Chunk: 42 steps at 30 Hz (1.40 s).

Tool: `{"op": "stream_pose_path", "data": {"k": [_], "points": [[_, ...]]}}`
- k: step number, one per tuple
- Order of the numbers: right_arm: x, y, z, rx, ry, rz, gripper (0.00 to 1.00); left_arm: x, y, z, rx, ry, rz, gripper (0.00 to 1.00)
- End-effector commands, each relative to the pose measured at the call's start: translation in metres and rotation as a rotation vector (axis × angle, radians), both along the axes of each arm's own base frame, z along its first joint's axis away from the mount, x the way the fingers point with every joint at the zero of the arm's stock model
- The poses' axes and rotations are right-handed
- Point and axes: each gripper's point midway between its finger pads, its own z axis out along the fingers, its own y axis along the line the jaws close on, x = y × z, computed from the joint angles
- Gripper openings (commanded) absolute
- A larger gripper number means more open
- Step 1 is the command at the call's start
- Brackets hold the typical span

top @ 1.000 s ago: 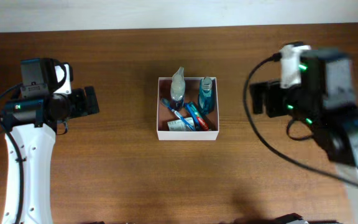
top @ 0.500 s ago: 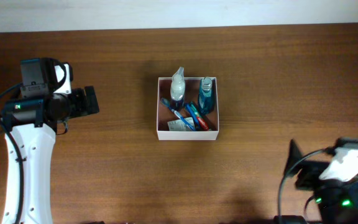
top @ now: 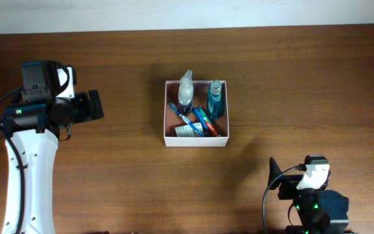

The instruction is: Pack container

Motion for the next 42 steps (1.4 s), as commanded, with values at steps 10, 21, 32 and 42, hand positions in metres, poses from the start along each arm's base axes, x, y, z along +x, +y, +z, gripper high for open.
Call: {"op": "stream_pose_path", "data": {"k": [10, 21, 32, 42], "points": [[-0.005, 0.002, -0.039, 0.006, 0.108, 0.011, 0.99, 0.000, 0.000, 0.008, -0.006, -0.025, 0.005, 1.00], [-0.019, 0.002, -0.063, 0.012, 0.221, 0.010, 0.99, 0.000, 0.000, 0.008, -0.006, -0.025, 0.005, 1.00], [-0.019, 0.002, -0.063, 0.012, 0.221, 0.010, 0.99, -0.067, -0.058, -0.072, 0.124, 0.154, -0.191, 1.00], [-0.019, 0.002, -0.063, 0.013, 0.221, 0.011, 0.99, -0.075, -0.062, -0.044, 0.131, -0.441, -0.168, 1.00]]}}
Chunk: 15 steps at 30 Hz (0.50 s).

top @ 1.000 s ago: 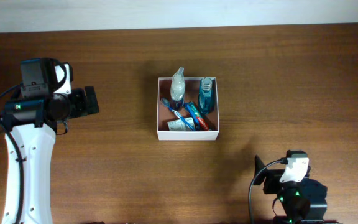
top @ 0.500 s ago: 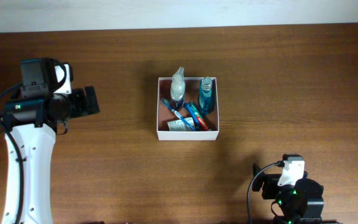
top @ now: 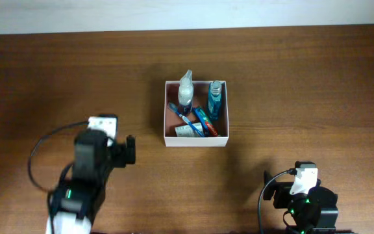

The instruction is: Pack container

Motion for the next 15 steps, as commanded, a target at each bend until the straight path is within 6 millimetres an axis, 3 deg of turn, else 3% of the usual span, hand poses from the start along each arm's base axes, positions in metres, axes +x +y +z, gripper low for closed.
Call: {"op": "stream_pose_path", "data": {"k": [1, 7, 15], "points": [[0.001, 0.000, 0.002, -0.002, -0.010, 0.001, 0.99, -0.017, 0.007, 0.018, -0.009, -0.171, 0.016, 1.00], [0.001, 0.000, 0.002, -0.003, -0.010, 0.001, 0.99, -0.051, 0.024, 0.040, -0.023, -0.364, 0.056, 1.00], [0.001, 0.000, 0.002, -0.003, -0.010, 0.001, 0.99, -0.061, 0.026, 0.013, -0.025, -0.381, 0.061, 1.00]]}}
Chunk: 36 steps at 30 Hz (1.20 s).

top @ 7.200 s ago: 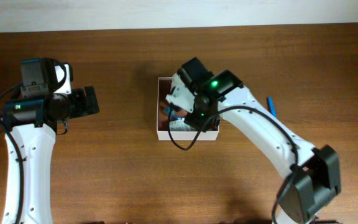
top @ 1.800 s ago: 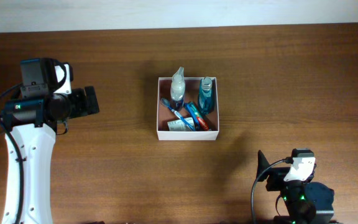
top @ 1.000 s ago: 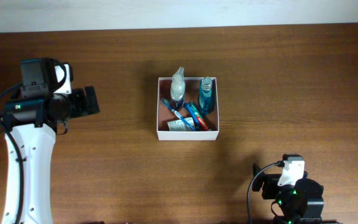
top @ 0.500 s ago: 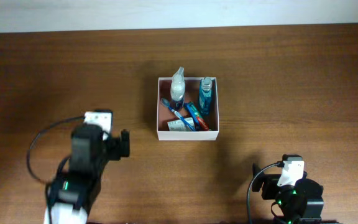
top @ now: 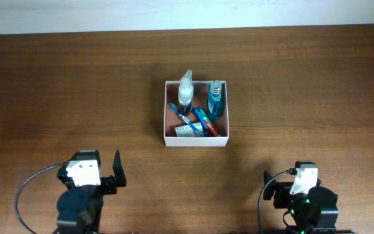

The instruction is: Pack container

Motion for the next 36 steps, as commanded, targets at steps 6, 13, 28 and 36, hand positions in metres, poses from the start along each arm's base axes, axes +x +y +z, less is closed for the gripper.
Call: {"op": "stream_pose_path", "data": {"k": [6, 13, 28, 36], "points": [[0.001, 0.000, 0.001, -0.003, -0.009, 0.002, 0.99, -0.003, 0.002, -0.034, 0.021, 0.012, 0.003, 1.00], [0.001, 0.000, 0.001, -0.003, -0.009, 0.001, 0.99, -0.003, 0.002, -0.042, 0.015, -0.038, 0.004, 1.00], [0.001, 0.000, 0.001, -0.003, -0.009, 0.002, 0.99, -0.001, 0.002, -0.053, 0.015, -0.039, 0.004, 1.00], [0.001, 0.000, 0.001, -0.003, -0.009, 0.001, 0.99, -0.001, 0.002, -0.053, 0.015, -0.039, 0.004, 1.00]]}}
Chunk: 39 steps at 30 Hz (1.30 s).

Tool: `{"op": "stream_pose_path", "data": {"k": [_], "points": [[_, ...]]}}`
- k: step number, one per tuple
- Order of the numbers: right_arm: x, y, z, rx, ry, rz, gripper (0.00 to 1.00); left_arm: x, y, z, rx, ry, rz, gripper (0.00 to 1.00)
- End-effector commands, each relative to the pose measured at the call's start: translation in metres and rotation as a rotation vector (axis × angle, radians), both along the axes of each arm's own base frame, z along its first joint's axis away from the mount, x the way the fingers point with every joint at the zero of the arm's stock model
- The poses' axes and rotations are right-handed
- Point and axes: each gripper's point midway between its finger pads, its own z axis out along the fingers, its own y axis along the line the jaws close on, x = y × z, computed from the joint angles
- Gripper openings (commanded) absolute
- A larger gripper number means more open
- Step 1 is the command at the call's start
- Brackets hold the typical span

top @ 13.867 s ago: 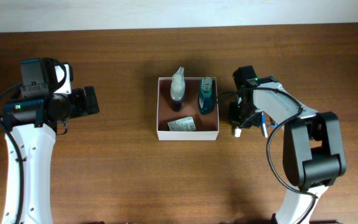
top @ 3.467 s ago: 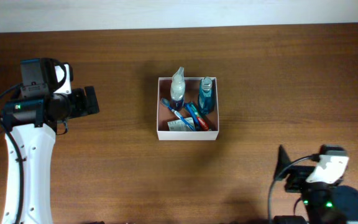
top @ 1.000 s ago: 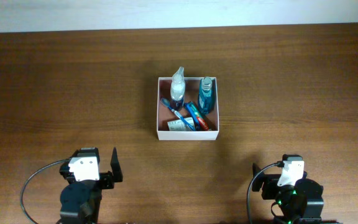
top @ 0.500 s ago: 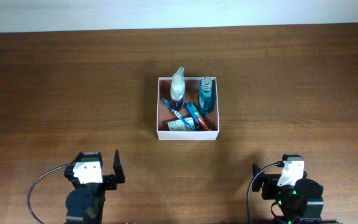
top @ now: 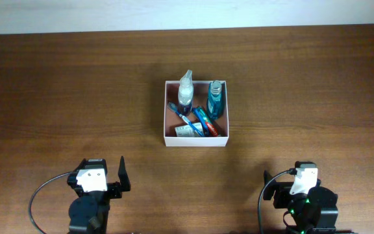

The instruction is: Pack container

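Observation:
A white open box (top: pixel 196 141) sits mid-table. Inside it are a clear spray bottle (top: pixel 186 91), a blue bottle (top: pixel 215 99), a blue toothbrush (top: pixel 178 111), a toothpaste tube (top: pixel 206 121) and a small white packet (top: pixel 188 130). My left gripper (top: pixel 123 175) is folded back at the front left, far from the box. My right gripper (top: pixel 269 188) is folded back at the front right. Both are seen edge-on with nothing visibly held, so the gap between the fingers does not show.
Brown wooden table (top: pixel 304 84) all around the box, with a white wall strip along the far edge. Both arm bases and their black cables sit at the front edge.
The left arm has shifted slightly right and nearer the front edge. The right arm and the box's contents are unchanged.
The left arm first reached out at the far left, level with the box. Then it was drawn back toward the front left, then folded at the front edge, where it still rests. The right arm settled lower after the first moment. The box stayed packed throughout.

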Motion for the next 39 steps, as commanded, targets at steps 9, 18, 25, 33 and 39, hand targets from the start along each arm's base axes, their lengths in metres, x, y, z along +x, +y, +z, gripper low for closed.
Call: {"op": "stream_pose_path", "data": {"k": [9, 18, 25, 33, 39], "points": [[0.001, 0.000, 0.001, -0.002, -0.009, 0.001, 0.99, 0.000, 0.002, -0.003, 0.019, -0.002, 0.005, 1.00], [0.001, 0.000, 0.001, -0.003, -0.009, 0.001, 0.99, 0.000, 0.002, -0.003, 0.019, -0.002, 0.005, 1.00], [0.008, -0.012, 0.011, -0.044, -0.058, -0.052, 0.99, 0.000, 0.002, -0.003, 0.020, -0.002, 0.005, 1.00], [0.036, -0.010, 0.070, -0.272, -0.349, 0.066, 0.99, 0.000, 0.002, -0.003, 0.019, -0.002, 0.005, 1.00], [0.029, -0.005, 0.047, -0.251, -0.258, 0.100, 0.99, 0.000, 0.002, -0.003, 0.019, -0.002, 0.005, 1.00]]}}
